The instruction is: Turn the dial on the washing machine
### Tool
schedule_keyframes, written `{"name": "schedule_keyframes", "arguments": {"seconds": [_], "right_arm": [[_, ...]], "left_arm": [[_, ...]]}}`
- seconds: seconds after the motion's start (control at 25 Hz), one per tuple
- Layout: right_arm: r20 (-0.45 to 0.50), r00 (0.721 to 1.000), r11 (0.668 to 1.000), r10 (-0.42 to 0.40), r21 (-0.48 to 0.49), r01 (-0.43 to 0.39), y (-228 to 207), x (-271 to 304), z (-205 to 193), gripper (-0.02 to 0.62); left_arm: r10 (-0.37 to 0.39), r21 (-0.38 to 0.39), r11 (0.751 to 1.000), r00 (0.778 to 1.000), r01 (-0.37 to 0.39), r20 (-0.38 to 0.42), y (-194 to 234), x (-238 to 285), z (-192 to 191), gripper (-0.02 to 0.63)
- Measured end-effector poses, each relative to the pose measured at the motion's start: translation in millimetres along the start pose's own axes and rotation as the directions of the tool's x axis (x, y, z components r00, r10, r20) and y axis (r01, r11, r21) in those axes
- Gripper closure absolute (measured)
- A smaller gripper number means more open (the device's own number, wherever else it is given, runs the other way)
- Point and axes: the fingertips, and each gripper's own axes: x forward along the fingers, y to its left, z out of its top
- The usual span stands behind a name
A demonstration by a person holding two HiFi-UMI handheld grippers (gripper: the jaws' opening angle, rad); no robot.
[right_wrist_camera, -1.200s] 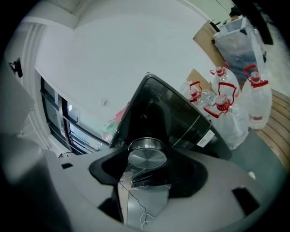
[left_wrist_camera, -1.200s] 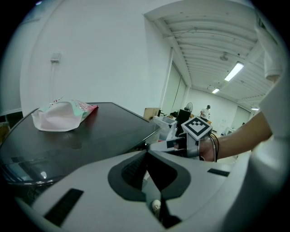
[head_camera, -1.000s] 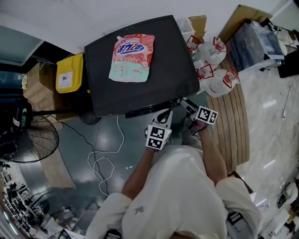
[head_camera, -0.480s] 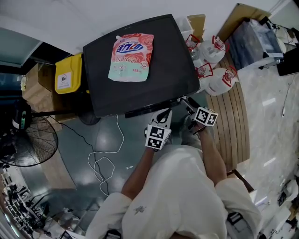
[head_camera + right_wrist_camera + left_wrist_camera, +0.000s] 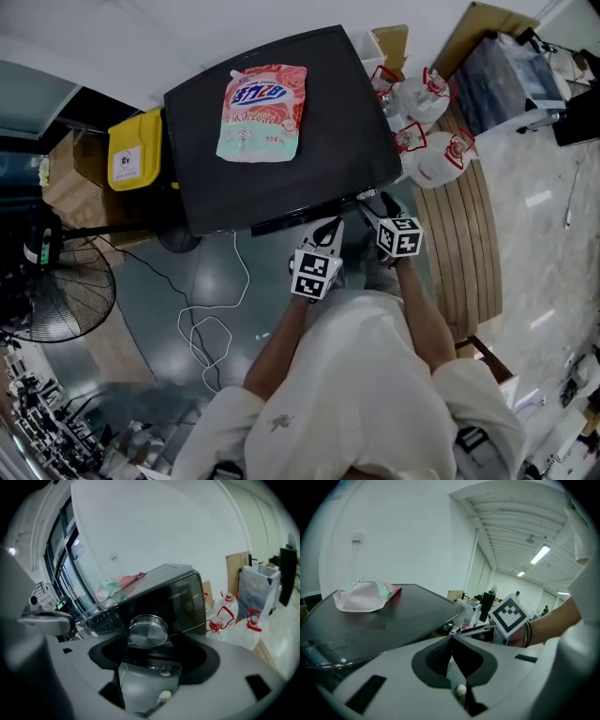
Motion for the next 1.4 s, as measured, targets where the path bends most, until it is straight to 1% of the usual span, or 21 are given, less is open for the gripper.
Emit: {"name": "schedule_keyframes", "arguments": {"seconds": [0.16,0.32,0.48,0.68,0.84,1.08,1.4], "right_arm": [[-0.014,0.998,0.992,-0.063,-0.112,0.061,2,2,-3,0.262],[-0.016,0.993,0.975,-0.113,-0.192,0.108,5,5,-5,0.272],[-0.004,0.987,0.955,-0.163,-0.251,0.157,4,8,-3,0.286],[0.010,0.982,0.938,-0.190,-0.294,0.184,6,9,-2,0.316],[0.007,0.984,0.949,-0.178,-0.262,0.173,6,9,-2,0.318],[0.016,0.992,0.979,-0.127,-0.161,0.128,6,9,-1,0.318],[0.024,0.998,0.998,-0.062,-0.021,0.063,8,9,-1,0.318]], "left_arm": [[0.000,-0.003,1.000,1.000,0.000,0.000,1,-3,-2,0.592],[0.005,-0.002,1.000,1.000,-0.005,-0.012,4,-9,-8,0.592],[0.008,-0.002,1.000,1.000,-0.008,-0.009,5,-15,-8,0.592],[0.009,-0.008,1.000,1.000,-0.009,-0.009,7,-17,-15,0.592],[0.008,0.000,1.000,1.000,-0.008,-0.007,7,-20,-9,0.592],[0.009,0.002,1.000,1.000,-0.009,-0.002,7,-20,-8,0.592],[0.005,0.004,1.000,1.000,-0.005,-0.003,5,-21,-11,0.592]]}}
